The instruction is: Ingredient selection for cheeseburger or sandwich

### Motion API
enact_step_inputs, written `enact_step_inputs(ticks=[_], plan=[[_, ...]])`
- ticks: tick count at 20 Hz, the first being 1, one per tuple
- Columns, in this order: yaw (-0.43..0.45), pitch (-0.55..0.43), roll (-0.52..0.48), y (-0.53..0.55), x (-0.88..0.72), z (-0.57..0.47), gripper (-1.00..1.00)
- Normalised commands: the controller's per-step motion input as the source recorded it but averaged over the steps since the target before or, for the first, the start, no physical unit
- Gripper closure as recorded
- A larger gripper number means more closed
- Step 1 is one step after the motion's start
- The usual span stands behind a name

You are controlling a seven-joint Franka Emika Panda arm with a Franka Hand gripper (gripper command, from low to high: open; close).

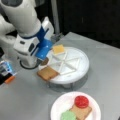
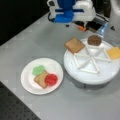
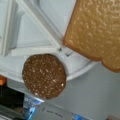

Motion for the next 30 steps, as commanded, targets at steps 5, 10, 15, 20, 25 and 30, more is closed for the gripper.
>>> enact_step_inputs(ticks=[5, 10, 15, 20, 25, 30], plan=[[0.041, 0.237, 0.385, -0.29, 0.31, 0.03, -1.00], [0.047, 0.191, 0.451, -0.30, 0.25, -0.01, -1.00], [0.030, 0.149, 0.456, -0.35, 0.15, -0.07, -1.00], [-0.001, 0.127, 0.424, -0.32, 0.11, -0.12, -1.00], [-0.056, 0.057, 0.437, -0.20, 0.13, -0.17, -1.00], [-0.043, 0.010, 0.446, -0.12, 0.14, -0.15, -1.00]])
